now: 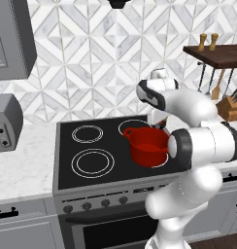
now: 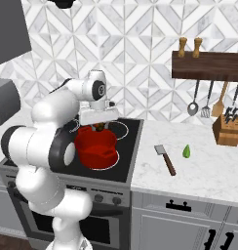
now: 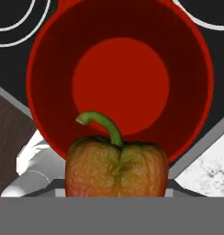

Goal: Put the bell pepper and lemon wedge in the pot. Retrieve the spatula and lightly stir the vegetables in the pot.

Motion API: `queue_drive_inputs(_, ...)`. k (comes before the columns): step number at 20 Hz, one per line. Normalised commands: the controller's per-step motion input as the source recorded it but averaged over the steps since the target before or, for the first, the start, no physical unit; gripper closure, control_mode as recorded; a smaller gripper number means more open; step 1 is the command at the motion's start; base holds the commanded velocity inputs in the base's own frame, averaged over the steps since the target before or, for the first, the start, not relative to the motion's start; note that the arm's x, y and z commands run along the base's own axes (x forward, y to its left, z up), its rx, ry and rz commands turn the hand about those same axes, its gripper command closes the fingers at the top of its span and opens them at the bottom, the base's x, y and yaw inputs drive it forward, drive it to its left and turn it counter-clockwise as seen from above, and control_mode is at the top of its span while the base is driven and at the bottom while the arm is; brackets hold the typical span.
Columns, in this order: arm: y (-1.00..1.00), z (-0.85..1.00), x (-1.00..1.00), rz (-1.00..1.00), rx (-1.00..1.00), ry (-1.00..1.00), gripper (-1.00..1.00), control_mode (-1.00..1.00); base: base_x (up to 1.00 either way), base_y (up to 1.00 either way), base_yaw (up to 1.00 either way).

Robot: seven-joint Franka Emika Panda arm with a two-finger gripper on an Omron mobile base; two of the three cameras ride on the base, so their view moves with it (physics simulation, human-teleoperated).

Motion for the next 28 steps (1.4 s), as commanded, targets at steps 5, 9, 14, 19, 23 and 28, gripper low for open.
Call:
queue_drive_inputs(5,0.21,-0.75,0.47,0.06,-0.02,0.02,1.0,-1.0,0.0,0.0,0.0)
queue_drive_inputs(9,0.0,-0.72,0.42,0.0,-0.01,0.0,1.0,-1.0,0.0,0.0,0.0)
queue_drive_inputs(14,0.0,-0.55,0.06,0.0,0.0,0.0,1.0,-1.0,0.0,0.0,0.0)
queue_drive_inputs(19,0.0,-0.57,0.0,0.0,0.0,0.0,1.0,-1.0,0.0,0.0,0.0)
queue_drive_inputs(23,0.0,-0.32,-0.13,0.0,0.0,-0.04,1.0,-1.0,0.0,0.0,0.0)
queue_drive_inputs(28,0.04,-0.03,-0.61,0.0,0.0,-0.13,-1.0,-1.0,0.0,0.0,0.0)
